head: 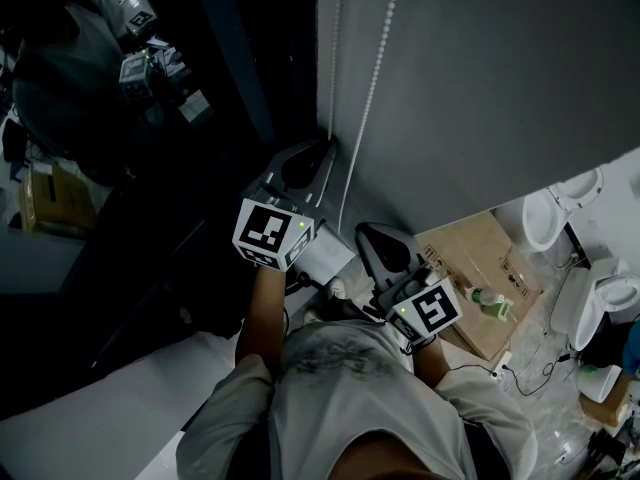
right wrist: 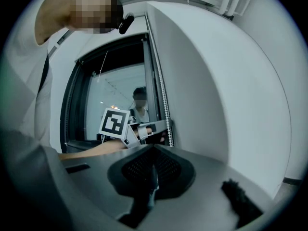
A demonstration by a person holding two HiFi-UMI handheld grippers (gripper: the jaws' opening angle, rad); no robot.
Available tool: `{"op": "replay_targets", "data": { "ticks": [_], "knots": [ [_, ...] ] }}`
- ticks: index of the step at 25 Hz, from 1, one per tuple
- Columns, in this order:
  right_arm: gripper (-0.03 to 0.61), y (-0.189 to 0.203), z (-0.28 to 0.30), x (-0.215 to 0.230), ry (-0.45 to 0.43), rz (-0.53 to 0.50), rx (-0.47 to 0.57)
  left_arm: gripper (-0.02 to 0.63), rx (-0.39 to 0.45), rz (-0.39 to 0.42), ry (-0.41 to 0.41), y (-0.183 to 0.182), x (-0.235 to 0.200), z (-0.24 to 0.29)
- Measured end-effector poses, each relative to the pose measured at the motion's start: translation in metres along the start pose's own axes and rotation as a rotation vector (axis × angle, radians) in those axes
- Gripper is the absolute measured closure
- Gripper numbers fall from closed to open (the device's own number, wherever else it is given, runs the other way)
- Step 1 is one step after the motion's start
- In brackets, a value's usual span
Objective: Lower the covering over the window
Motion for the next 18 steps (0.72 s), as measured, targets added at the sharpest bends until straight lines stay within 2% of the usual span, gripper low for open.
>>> {"op": "replay_targets", "data": {
  "ticks": [6,11,18],
  "knots": [
    [0.561,-0.005,0.002,-0.012,-0.010,-0.019,0.022,0.606,-0.067,0.014,-0.024,0.012,0.007,-0.020],
    [0.561,-0.005,0.000,-0.011,-0.026,-0.071,0.021,0.606,-0.082,-0.012,-0.019,0.022,0.021,-0.030],
    [0.561,-0.031,0.003,-0.013,-0.025,-0.142,0.078,0.606,-0.087,-0.045,-0.022,0.024,0.029,-0.053]
  ]
}}
Point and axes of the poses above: the fingertips, and each gripper's own axes: z forward along the fingers, x to its right, y out of its underside, the point moved 1 cm from there along -z, backward along the fingers, and after that the axes turned 13 degrees about -y, right-handed, at the moved point
